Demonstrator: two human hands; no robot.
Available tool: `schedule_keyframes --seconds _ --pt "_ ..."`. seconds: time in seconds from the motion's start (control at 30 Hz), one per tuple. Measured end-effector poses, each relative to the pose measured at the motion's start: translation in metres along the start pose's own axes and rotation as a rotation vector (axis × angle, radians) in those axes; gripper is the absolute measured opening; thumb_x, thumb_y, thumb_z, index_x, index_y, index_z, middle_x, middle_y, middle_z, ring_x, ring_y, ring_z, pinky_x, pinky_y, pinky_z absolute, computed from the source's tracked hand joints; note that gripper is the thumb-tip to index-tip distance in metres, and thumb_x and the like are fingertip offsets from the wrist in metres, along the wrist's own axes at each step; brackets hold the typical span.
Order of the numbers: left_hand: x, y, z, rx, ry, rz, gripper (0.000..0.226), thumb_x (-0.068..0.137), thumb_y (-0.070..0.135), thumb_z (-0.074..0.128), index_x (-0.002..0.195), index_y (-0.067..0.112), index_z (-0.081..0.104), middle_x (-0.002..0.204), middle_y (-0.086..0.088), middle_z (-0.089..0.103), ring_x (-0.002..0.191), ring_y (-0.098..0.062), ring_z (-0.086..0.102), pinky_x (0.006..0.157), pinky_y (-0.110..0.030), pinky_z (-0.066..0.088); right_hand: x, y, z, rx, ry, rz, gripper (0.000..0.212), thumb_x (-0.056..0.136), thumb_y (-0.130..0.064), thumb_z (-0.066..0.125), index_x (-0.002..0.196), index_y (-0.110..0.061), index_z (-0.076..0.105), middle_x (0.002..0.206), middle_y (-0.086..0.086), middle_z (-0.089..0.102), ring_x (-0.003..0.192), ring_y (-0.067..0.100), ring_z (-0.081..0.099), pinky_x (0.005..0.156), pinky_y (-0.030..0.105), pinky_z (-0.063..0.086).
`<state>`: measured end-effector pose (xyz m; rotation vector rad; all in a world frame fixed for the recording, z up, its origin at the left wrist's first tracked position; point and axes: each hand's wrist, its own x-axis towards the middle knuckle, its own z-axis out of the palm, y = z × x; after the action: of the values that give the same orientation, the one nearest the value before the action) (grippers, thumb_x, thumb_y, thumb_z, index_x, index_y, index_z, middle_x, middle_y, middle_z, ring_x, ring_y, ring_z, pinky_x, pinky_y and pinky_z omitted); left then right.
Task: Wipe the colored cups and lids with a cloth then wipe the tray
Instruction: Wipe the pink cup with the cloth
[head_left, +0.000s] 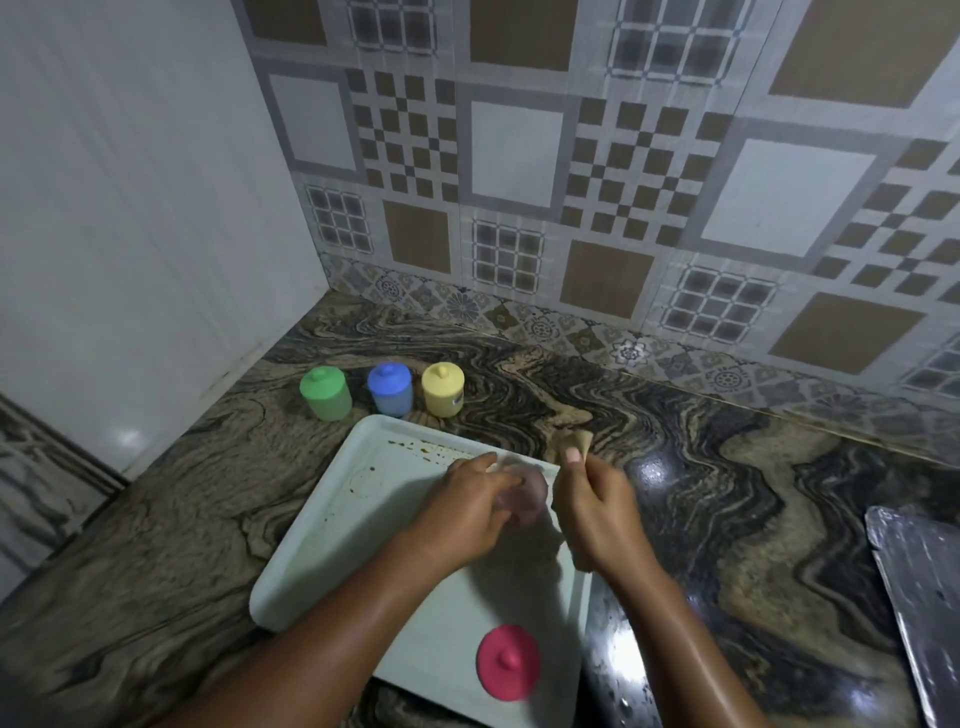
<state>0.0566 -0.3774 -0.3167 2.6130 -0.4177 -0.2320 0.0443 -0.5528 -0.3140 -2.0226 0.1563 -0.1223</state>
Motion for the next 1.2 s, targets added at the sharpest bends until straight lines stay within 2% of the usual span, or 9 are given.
schedule_keyframes --seconds 0.2,0.4,0.47,0.63,0.77,0.87,1.03,1.1,1.2 --pt "-0.007 -0.005 0.023 -0.126 0.064 -0.036 0.021 0.086 0.016 0.066 0.103 0.024 0.075 0.110 -0.002 0.069 0.102 -0.023 0.064 0.086 -0.034 0.053 -0.027 0.021 0.013 0.026 -0.045 0.100 0.049 0.107 -0.030 0.045 0.059 -0.020 0.051 0.049 -0.011 0.054 0.051 0.002 0.046 0.055 0.031 0.038" --pt "-0.011 -0.001 0.007 -0.270 0.132 -0.040 0.009 0.088 0.010 0.068 0.087 0.017 0.073 0.084 0.007 0.070 0.083 -0.009 0.063 0.078 -0.025 0.049 -0.029 0.017 0.010 0.319 -0.070 0.093 0.055 0.092 -0.070 0.046 0.066 -0.023 0.055 0.057 -0.002 0.045 0.057 0.016 0.041 0.053 0.042 0.035" --pt "-0.019 0.004 -0.011 -0.323 0.149 -0.036 0.010 0.089 0.014 0.069 0.086 0.023 0.072 0.081 0.015 0.069 0.081 -0.001 0.064 0.079 -0.020 0.050 -0.032 0.003 0.005 0.477 -0.095 0.083 0.055 0.091 -0.068 0.052 0.070 -0.018 0.050 0.059 0.008 0.036 0.054 0.016 0.034 0.049 0.038 0.029" --pt "-0.044 0.020 -0.053 -0.605 0.242 -0.121 0.015 0.091 0.020 0.072 0.099 0.032 0.074 0.092 0.015 0.075 0.080 -0.007 0.073 0.063 -0.041 0.063 -0.039 -0.034 -0.002 0.577 -0.150 -0.022 0.054 0.098 -0.045 0.046 0.077 0.005 0.045 0.061 0.010 0.038 0.054 0.020 0.037 0.046 0.033 0.027" --pt "-0.070 0.023 -0.073 -0.642 0.283 -0.082 0.070 0.073 0.028 0.088 0.135 0.039 0.058 0.116 0.015 0.068 0.087 -0.005 0.070 0.073 -0.038 0.062 -0.038 -0.061 -0.008 0.520 -0.148 -0.073 0.057 0.098 -0.046 0.045 0.092 0.007 0.065 0.074 0.022 0.059 0.075 0.018 0.050 0.069 0.036 0.039" --pt "-0.091 0.021 -0.079 -0.634 0.263 -0.018 0.100 0.062 0.014 0.094 0.143 0.046 0.046 0.126 0.015 0.059 0.096 -0.005 0.062 0.069 -0.027 0.061 -0.039 -0.077 -0.013 0.591 -0.177 -0.009 0.048 0.104 -0.039 0.048 0.097 0.003 0.071 0.086 0.031 0.066 0.083 0.021 0.057 0.073 0.035 0.044" --pt "-0.116 0.018 -0.088 -0.808 0.346 -0.055 0.083 0.072 -0.002 0.085 0.131 0.048 0.054 0.130 0.014 0.061 0.097 -0.014 0.072 0.066 -0.029 0.060 -0.052 -0.097 -0.012 0.741 -0.344 0.083 0.039 0.108 -0.023 0.045 0.090 -0.006 0.075 0.081 0.011 0.074 0.078 0.020 0.069 0.075 0.032 0.053" --pt "-0.120 0.020 -0.090 -0.971 0.324 -0.098 0.080 0.075 -0.008 0.080 0.125 0.050 0.056 0.130 0.010 0.063 0.095 -0.022 0.075 0.065 -0.042 0.063 -0.054 -0.102 -0.009 0.779 -0.295 0.035 0.038 0.108 -0.024 0.047 0.089 -0.008 0.076 0.081 0.009 0.073 0.079 0.020 0.066 0.076 0.033 0.051" --pt "-0.128 0.022 -0.095 -1.092 0.335 -0.117 0.078 0.076 -0.014 0.075 0.131 0.037 0.053 0.131 0.004 0.064 0.093 -0.027 0.075 0.062 -0.047 0.063 -0.060 -0.112 -0.002 0.748 -0.220 -0.106 0.044 0.106 -0.030 0.047 0.085 0.003 0.065 0.072 0.012 0.059 0.066 0.018 0.052 0.059 0.028 0.042"
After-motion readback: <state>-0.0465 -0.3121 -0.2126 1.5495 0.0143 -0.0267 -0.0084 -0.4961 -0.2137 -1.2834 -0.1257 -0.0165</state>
